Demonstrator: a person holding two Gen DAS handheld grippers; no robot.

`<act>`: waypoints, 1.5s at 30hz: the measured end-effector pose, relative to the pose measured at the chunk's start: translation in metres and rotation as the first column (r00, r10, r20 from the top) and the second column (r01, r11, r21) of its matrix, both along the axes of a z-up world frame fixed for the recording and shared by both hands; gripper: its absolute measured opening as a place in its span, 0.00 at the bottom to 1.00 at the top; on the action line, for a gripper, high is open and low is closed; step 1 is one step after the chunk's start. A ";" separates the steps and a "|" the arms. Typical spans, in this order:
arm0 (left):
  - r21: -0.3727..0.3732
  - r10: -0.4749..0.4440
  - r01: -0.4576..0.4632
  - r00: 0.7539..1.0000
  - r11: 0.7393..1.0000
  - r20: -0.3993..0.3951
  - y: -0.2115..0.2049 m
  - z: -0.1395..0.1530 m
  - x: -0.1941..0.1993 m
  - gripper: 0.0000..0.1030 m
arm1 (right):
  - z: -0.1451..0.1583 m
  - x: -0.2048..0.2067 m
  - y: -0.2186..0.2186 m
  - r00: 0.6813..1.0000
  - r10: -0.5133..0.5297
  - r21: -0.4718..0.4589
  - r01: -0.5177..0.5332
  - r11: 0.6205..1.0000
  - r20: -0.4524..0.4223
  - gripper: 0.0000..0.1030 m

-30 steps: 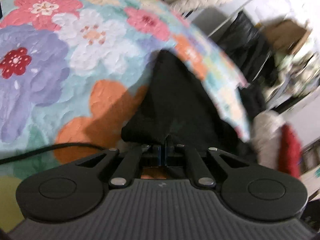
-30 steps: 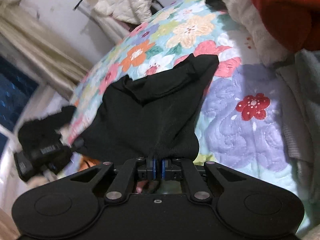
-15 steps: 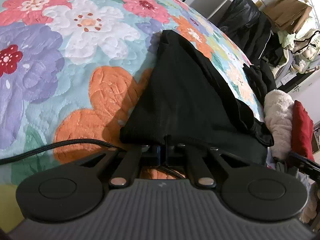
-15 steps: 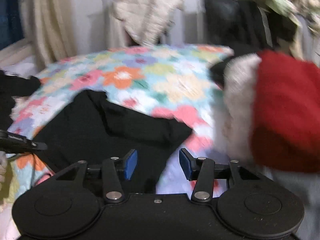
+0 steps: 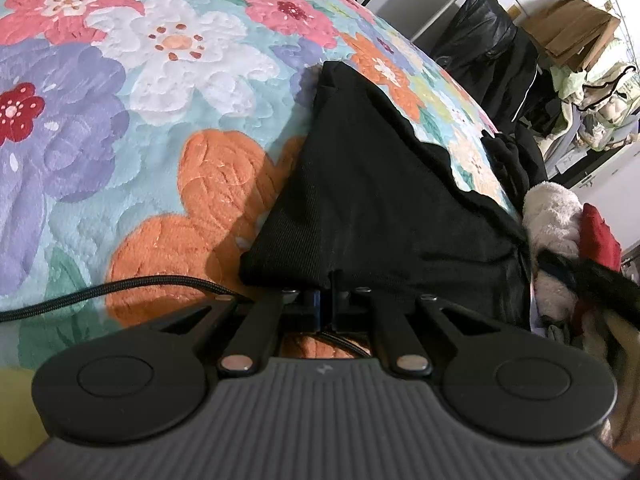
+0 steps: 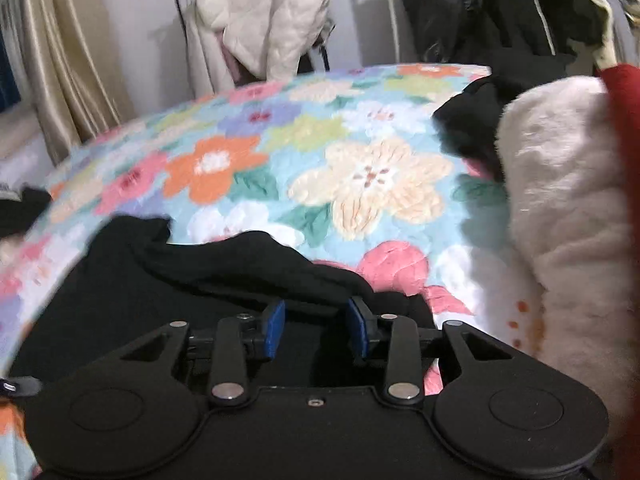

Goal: Fold clothes

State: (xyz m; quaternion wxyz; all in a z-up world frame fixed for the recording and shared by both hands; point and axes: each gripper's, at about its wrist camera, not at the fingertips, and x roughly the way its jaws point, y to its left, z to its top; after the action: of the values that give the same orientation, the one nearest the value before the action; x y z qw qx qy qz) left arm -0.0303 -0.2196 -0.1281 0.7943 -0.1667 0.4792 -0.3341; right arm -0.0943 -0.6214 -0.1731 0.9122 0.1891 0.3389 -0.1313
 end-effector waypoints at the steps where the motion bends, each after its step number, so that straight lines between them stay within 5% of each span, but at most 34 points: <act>1: -0.001 0.001 -0.001 1.000 1.000 -0.002 0.000 0.000 0.000 0.05 | -0.003 -0.011 0.002 1.000 -0.016 0.041 0.016 0.999 -0.008 0.49; 3: -0.002 0.002 -0.002 1.000 1.000 -0.005 0.001 0.001 0.000 0.05 | -0.008 -0.033 0.005 0.999 -0.046 0.121 0.049 0.991 -0.025 0.58; 8: 0.001 0.003 -0.003 1.000 1.000 0.000 0.004 0.006 -0.001 0.05 | -0.020 -0.087 0.014 0.990 -0.116 0.314 0.135 0.940 -0.078 0.59; 13: -0.032 0.029 -0.029 0.999 0.999 -0.022 0.014 0.005 -0.001 0.05 | -0.033 -0.142 0.022 0.975 -0.172 0.490 0.221 0.844 -0.143 0.59; 19: -0.038 0.017 -0.018 1.000 0.999 -0.005 0.009 0.004 0.000 0.05 | -0.058 -0.140 0.025 0.971 -0.230 0.636 0.221 0.739 -0.070 0.59; 21: -0.037 0.002 -0.001 1.000 0.999 0.021 0.007 0.010 -0.001 0.02 | -0.069 -0.137 0.025 0.958 -0.286 0.688 0.216 0.693 -0.013 0.32; 22: -0.041 -0.002 0.004 0.999 0.999 0.043 0.008 0.015 -0.003 0.02 | -0.064 -0.135 0.025 0.956 -0.293 0.687 0.197 0.699 0.025 0.10; 24: -0.046 -0.009 0.012 0.997 0.999 0.083 0.011 0.026 -0.007 0.02 | -0.054 -0.131 0.026 0.948 -0.302 0.680 0.157 0.716 0.100 0.10; 27: -0.021 -0.021 0.023 0.996 1.000 0.083 0.010 0.026 -0.009 0.04 | -0.014 -0.139 0.034 0.930 -0.252 0.581 0.052 0.812 0.269 0.10; 29: 0.018 -0.037 0.036 0.997 0.999 0.073 0.007 0.020 -0.009 0.05 | -0.005 -0.146 0.035 0.923 -0.233 0.554 0.026 0.832 0.307 0.10; 34: 0.032 -0.035 0.033 0.997 0.999 0.069 0.008 0.018 -0.008 0.05 | -0.042 -0.138 0.024 0.937 -0.305 0.632 0.135 0.763 0.169 0.10; 41: -0.044 0.003 0.002 0.995 0.999 0.098 0.033 0.038 -0.005 0.05 | 0.019 -0.065 0.056 0.937 -0.140 0.466 -0.027 0.885 0.320 0.10; 45: -0.064 0.026 -0.019 0.993 0.998 0.117 0.048 0.046 -0.003 0.05 | 0.070 -0.001 0.102 0.911 0.107 0.256 -0.223 0.941 0.399 0.10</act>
State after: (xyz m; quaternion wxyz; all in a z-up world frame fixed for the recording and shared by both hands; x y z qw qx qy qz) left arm -0.0334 -0.1712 -0.0824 0.8193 -0.1771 0.4188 -0.3493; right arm -0.0953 -0.5190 -0.1031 0.9296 0.3154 0.1866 0.0383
